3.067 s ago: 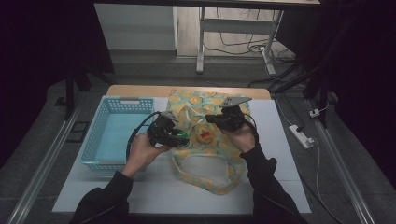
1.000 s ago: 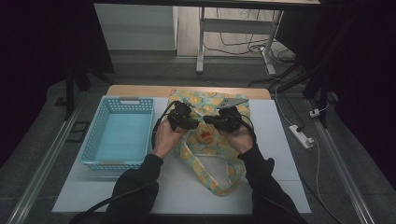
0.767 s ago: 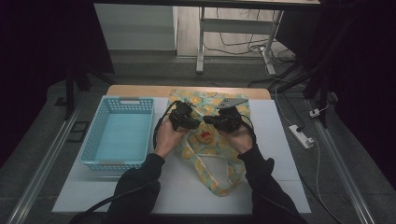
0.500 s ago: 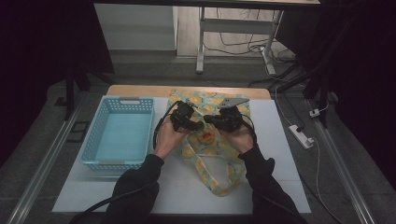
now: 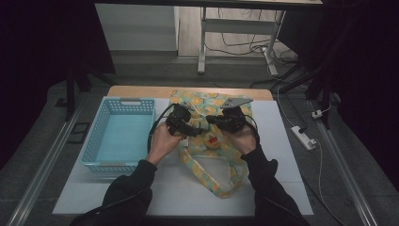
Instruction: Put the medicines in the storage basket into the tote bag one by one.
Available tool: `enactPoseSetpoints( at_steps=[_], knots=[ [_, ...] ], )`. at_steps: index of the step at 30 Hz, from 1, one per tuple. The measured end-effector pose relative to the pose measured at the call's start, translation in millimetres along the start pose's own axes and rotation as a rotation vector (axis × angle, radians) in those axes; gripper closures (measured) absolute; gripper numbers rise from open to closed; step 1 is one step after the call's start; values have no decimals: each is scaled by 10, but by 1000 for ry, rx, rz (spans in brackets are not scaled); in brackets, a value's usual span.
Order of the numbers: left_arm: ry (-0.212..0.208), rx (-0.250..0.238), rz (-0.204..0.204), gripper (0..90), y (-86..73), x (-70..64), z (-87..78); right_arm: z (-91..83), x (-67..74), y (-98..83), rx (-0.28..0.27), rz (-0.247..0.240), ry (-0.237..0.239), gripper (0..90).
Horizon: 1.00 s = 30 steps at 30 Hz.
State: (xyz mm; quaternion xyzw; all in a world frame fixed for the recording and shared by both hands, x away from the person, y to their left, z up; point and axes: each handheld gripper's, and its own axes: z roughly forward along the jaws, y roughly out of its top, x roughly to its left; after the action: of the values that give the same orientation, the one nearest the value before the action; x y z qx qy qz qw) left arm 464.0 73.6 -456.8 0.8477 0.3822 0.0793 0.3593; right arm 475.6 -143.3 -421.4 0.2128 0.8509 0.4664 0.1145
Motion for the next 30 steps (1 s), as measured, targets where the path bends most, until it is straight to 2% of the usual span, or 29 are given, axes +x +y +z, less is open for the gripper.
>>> enactPoseSetpoints(
  at_steps=[5, 8, 11, 17, 25, 30],
  knots=[
    [-36, -12, 12, 156, -59, -67, -80, -5, -4, 1, 0, 3, 3, 900],
    [-73, -24, 17, 122, -92, -103, -119, -7, -6, 1, 4, 3, 5, 900],
    [-96, -23, 36, 63, -125, -145, -134, -6, -5, 2, 6, 4, 7, 900],
    [-143, -48, 49, 9, -200, -216, -173, -8, 6, 9, 9, 2, 14, 900],
    [-192, -83, 63, 1, -320, -275, -224, -19, 13, 17, 9, 0, 16, 900],
    [-202, -87, 66, 1, -396, -316, -230, -20, 11, 17, 11, 1, 17, 900]
  ],
)
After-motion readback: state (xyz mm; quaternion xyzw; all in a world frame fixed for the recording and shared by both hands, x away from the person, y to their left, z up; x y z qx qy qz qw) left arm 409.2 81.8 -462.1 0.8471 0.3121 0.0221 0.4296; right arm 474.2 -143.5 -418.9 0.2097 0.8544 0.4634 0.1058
